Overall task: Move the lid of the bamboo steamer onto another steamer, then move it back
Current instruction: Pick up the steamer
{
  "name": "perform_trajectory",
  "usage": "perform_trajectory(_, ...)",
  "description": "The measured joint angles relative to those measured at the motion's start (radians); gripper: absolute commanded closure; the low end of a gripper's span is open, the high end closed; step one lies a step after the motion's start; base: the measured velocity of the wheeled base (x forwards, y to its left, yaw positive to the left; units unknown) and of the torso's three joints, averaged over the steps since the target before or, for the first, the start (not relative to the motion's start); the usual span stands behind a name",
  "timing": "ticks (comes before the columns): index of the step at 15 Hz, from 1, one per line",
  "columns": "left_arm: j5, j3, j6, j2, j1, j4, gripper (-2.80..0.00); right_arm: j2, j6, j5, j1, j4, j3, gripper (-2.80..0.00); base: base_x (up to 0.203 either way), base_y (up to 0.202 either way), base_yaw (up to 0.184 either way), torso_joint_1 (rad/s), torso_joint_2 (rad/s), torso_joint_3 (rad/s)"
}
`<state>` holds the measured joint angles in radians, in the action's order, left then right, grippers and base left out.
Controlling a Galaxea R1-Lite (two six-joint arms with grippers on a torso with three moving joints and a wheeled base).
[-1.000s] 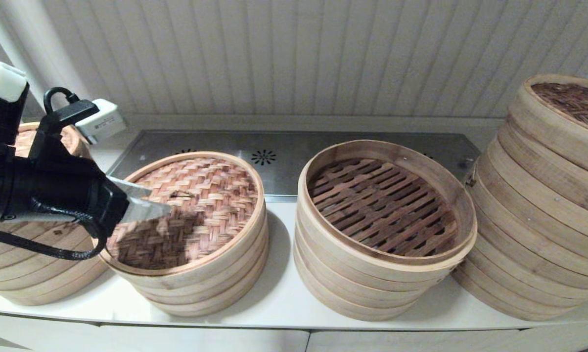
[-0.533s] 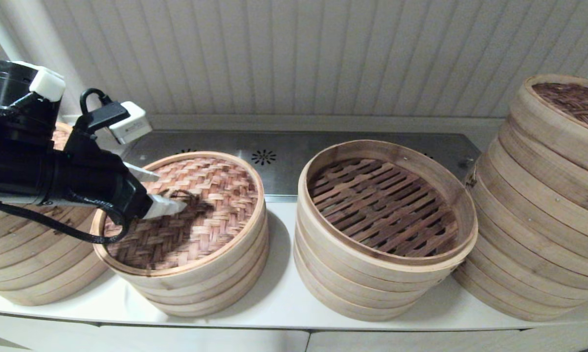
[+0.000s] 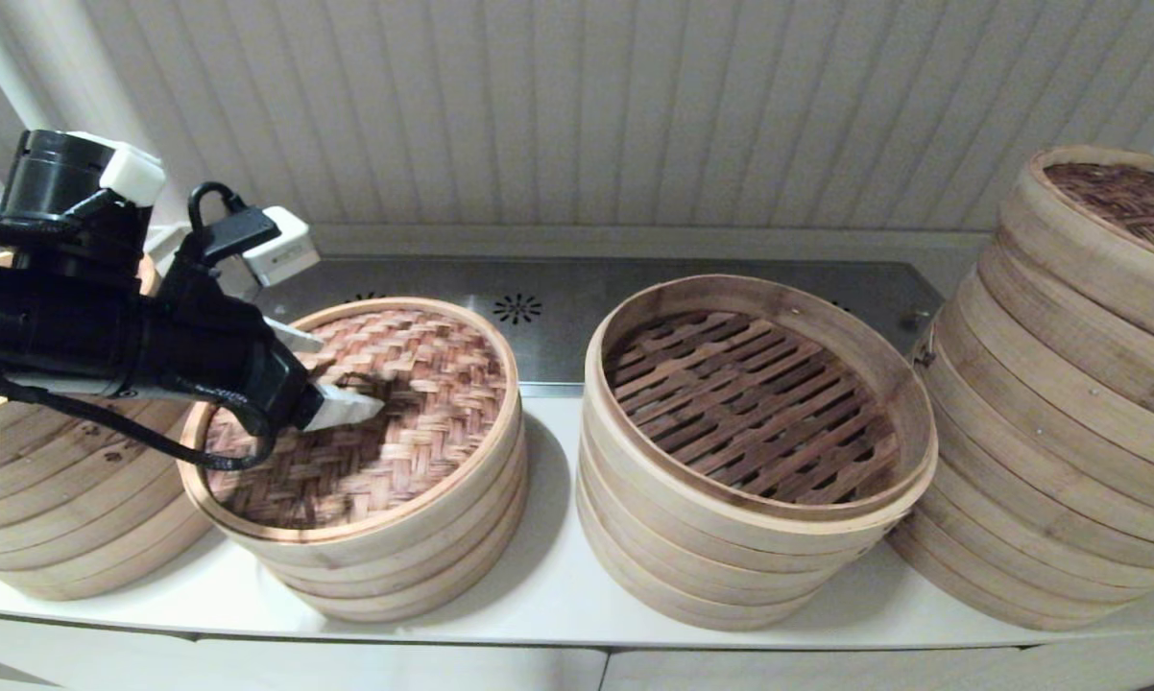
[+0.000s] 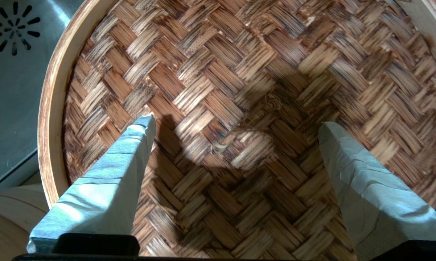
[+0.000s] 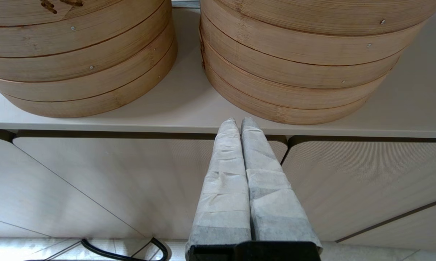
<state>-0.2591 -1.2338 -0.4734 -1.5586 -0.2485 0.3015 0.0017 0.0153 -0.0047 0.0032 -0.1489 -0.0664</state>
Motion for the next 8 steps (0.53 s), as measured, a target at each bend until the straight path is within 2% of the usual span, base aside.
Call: perform_trajectory(8, -0.001, -0.001, 0.001, -0.017, 0.000, -0.006, -2.80, 0.000, 0.000, 0.000, 0.000, 0.001, 0.000, 0.00, 0.000, 0.000, 0.000, 0.000, 0.00, 0.000)
